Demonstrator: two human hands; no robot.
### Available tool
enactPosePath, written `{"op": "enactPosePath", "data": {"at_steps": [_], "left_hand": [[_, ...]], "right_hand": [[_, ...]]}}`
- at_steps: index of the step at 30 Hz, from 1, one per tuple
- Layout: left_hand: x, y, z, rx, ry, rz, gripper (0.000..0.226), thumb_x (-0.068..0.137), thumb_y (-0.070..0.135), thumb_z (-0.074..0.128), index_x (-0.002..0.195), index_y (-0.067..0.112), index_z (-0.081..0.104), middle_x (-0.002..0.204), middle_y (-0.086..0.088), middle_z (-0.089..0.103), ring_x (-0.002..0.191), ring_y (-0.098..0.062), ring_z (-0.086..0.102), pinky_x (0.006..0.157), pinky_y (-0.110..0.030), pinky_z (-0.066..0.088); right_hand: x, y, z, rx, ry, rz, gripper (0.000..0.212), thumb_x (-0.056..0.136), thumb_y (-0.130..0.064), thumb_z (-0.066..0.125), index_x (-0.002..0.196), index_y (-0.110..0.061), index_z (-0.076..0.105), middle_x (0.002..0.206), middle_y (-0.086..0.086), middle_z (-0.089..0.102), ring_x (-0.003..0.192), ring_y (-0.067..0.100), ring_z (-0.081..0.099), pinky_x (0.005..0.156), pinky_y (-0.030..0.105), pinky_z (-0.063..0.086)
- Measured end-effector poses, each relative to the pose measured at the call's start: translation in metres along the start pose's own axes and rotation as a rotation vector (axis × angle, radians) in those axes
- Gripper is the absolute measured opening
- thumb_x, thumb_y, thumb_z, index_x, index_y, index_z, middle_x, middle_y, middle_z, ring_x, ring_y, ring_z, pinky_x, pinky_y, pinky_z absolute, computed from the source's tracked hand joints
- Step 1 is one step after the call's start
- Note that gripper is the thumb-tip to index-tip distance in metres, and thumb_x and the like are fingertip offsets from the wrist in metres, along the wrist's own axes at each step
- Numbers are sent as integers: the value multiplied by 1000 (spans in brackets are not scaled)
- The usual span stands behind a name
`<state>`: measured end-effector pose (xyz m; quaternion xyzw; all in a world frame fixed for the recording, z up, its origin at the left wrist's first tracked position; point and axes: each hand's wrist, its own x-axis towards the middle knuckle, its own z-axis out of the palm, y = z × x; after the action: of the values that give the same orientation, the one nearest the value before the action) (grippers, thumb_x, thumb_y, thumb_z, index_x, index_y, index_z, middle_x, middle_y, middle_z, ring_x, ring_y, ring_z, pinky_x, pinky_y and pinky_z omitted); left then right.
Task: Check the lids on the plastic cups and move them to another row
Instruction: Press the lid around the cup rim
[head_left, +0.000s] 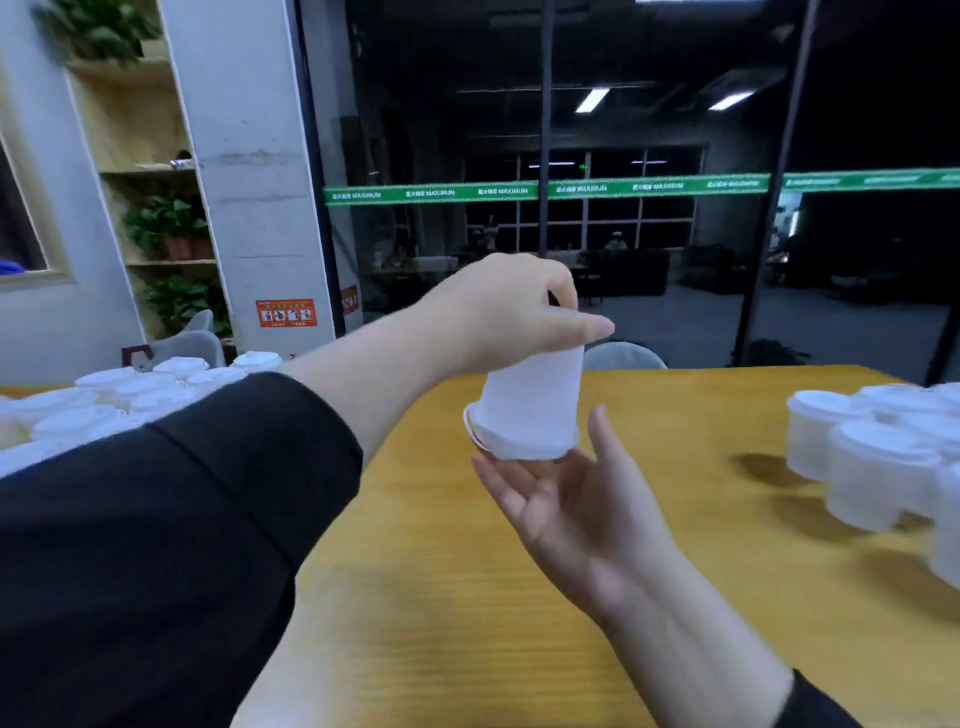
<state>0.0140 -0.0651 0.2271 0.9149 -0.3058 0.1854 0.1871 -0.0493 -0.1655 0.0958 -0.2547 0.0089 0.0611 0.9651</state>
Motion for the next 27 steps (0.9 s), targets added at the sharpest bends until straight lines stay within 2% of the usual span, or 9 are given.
{"op": "enactPosePath", "data": {"at_steps": [4,7,11,15,17,19,22,24,27], "left_hand": [[-8,34,-2,30,-53,55,41,92,65,59,104,27,71,94,10,70,89,-7,64,73,-29,53],[-15,55,5,15,-61,86,39,92,63,60,102,27,70,92,10,70,87,-7,64,69,-28,51],[-21,82,11,-9,-75,111,37,92,62,60,101,28,70,93,9,71,88,-8,63,71,-30,52],[-21,104,22,-69,-36,122,34,93,60,61,101,29,70,95,7,69,85,-8,62,67,-31,50],[-20,110,33,-136,3,99,31,94,59,61,101,30,69,98,6,69,88,-10,62,71,-36,54],[-20,110,50,-239,67,69,29,95,56,60,103,29,68,101,7,68,92,-8,61,77,-36,54],[-26,102,86,-396,139,35,22,99,52,57,111,33,62,104,15,64,90,-1,59,69,-21,45],[-31,99,114,-520,137,-3,20,100,48,57,117,38,58,110,19,63,87,-4,63,69,-17,45],[-37,107,155,-733,65,-81,20,103,40,57,121,36,62,112,16,66,99,-7,65,75,-17,50]], "right_hand": [[-31,-9,-15,47,-42,-6,59,109,-51,32,145,-8,50,133,28,64,123,43,64,102,51,48],[-53,-15,-25,37,-51,-13,56,109,-48,33,146,-9,50,136,28,62,125,42,63,102,51,48],[-80,-26,-36,48,-53,-43,56,108,-49,37,145,-9,50,136,29,62,124,43,63,101,51,50],[-92,-40,-47,80,-79,-23,70,102,-59,45,145,-5,50,136,34,59,122,51,61,96,55,56],[-94,-49,-55,93,-74,-20,78,99,-63,48,143,1,51,136,36,57,120,53,62,91,57,58],[-93,-62,-62,89,-42,-42,76,97,-63,53,140,0,53,134,38,57,115,54,64,88,57,59],[-91,-87,-76,15,92,-136,67,93,-57,65,135,-4,57,133,35,57,107,50,69,86,56,60],[-93,-104,-87,-73,196,-228,60,91,-52,71,131,-8,62,131,29,60,104,45,72,83,53,62],[-100,-132,-105,-290,320,-390,38,93,-41,73,122,-18,68,123,17,70,107,37,72,86,51,62]]}}
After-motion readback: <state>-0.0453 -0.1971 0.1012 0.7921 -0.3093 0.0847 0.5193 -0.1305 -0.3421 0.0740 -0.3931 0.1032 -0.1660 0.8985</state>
